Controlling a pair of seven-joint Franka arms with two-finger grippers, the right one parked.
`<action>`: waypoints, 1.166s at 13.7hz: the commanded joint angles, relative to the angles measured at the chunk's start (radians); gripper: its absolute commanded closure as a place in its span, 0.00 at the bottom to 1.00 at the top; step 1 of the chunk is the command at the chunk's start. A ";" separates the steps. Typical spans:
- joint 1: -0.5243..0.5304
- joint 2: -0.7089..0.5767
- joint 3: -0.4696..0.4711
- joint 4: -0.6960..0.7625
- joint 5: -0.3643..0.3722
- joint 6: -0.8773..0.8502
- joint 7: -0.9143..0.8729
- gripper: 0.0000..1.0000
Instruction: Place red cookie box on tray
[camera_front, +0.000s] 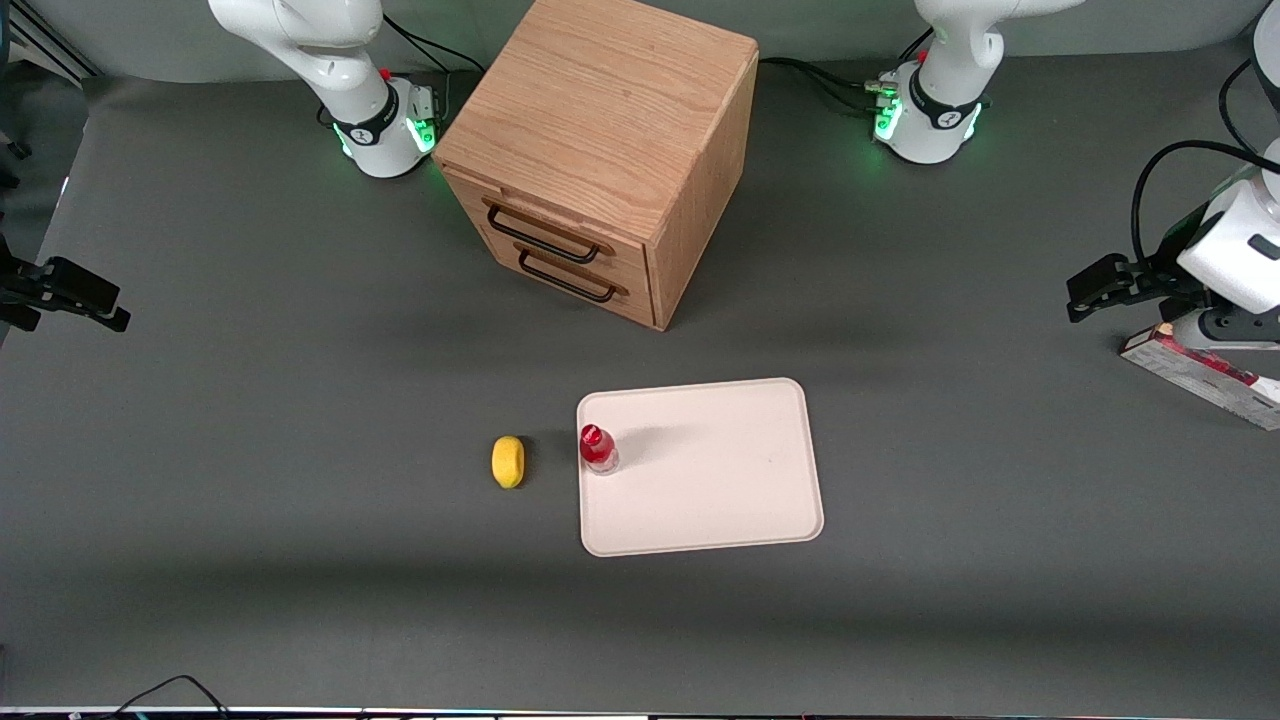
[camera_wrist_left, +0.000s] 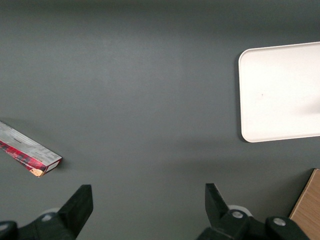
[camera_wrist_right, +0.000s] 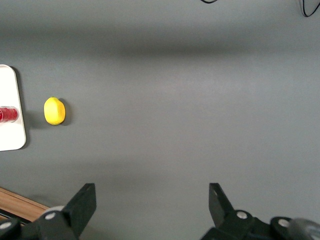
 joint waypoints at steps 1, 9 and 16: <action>-0.008 0.008 0.004 0.023 0.001 -0.011 0.009 0.00; -0.012 0.017 0.004 0.026 0.001 -0.015 -0.003 0.00; -0.008 0.020 0.006 0.015 0.003 -0.024 -0.008 0.00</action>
